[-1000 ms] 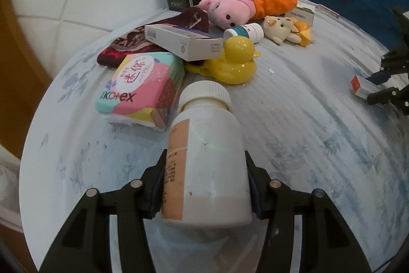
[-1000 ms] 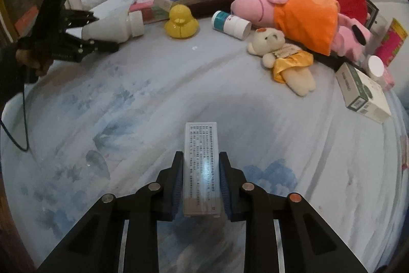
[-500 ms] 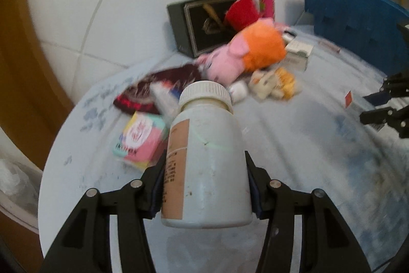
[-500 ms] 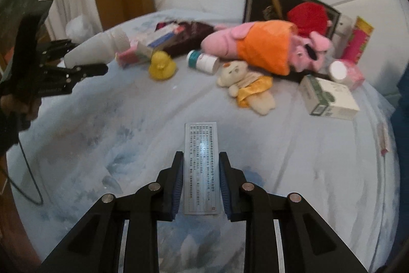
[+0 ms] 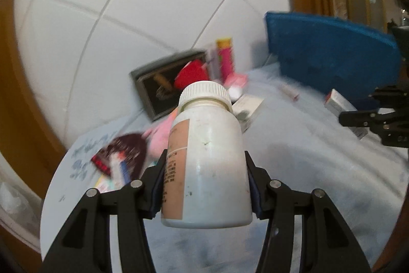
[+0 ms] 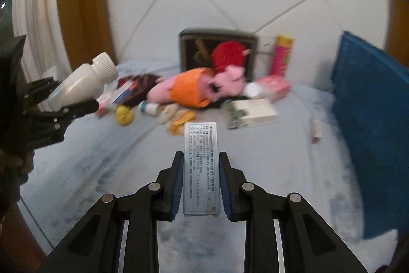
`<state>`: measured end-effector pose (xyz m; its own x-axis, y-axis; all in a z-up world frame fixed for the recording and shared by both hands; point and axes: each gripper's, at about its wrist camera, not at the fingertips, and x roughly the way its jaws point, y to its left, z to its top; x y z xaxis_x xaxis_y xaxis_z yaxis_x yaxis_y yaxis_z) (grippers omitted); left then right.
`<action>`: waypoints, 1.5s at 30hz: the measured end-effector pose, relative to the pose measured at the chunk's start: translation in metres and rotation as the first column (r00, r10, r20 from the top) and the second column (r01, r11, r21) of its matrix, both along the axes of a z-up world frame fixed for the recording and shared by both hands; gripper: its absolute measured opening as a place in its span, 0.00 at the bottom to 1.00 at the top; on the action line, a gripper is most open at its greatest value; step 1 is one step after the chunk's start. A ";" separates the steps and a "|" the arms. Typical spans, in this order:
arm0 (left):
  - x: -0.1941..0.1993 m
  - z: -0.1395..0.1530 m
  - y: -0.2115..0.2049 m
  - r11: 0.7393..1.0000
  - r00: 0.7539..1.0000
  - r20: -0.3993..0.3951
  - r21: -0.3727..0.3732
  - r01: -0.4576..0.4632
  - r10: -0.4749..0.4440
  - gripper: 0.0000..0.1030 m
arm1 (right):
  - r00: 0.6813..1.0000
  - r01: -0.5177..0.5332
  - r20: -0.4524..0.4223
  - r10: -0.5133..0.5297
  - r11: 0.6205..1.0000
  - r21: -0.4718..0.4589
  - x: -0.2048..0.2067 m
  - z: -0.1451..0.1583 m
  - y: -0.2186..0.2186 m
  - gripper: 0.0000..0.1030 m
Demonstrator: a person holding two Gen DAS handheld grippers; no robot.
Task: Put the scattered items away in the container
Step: 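Lift and carry both held items with both tools toward the blue crate, then lower both items into the blue crate and open both tools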
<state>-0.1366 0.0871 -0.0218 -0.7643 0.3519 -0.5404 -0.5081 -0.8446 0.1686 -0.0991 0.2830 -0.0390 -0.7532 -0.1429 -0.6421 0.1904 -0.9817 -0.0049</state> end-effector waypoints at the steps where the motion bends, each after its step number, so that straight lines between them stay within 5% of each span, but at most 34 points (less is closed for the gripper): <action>1: 0.007 0.007 0.015 1.000 1.000 -0.012 0.006 0.010 -0.010 0.50 | 1.000 0.013 -0.014 -0.013 1.000 -0.001 0.007 0.008 0.012 0.25; 13: 0.083 0.075 0.210 0.986 0.984 -0.116 0.084 0.145 -0.135 0.50 | 0.973 0.179 -0.166 -0.163 0.980 0.087 0.087 0.091 0.173 0.25; 26: 0.088 0.146 0.390 0.932 0.923 -0.179 0.067 0.356 -0.339 0.50 | 0.888 0.397 -0.269 -0.373 0.917 0.038 0.122 0.166 0.304 0.25; 31: 0.077 0.157 0.461 0.929 0.918 -0.183 0.058 0.366 -0.351 0.50 | 0.871 0.436 -0.267 -0.412 0.899 0.037 0.125 0.180 0.367 0.25; 37: 0.063 0.164 0.542 0.945 0.935 -0.176 0.056 0.322 -0.309 0.50 | 0.887 0.416 -0.233 -0.399 0.909 0.027 0.116 0.192 0.452 0.25; 45: 0.016 0.181 0.600 0.976 0.965 -0.146 -0.007 0.219 -0.218 0.50 | 0.912 0.385 -0.167 -0.375 0.922 0.033 0.047 0.199 0.536 0.25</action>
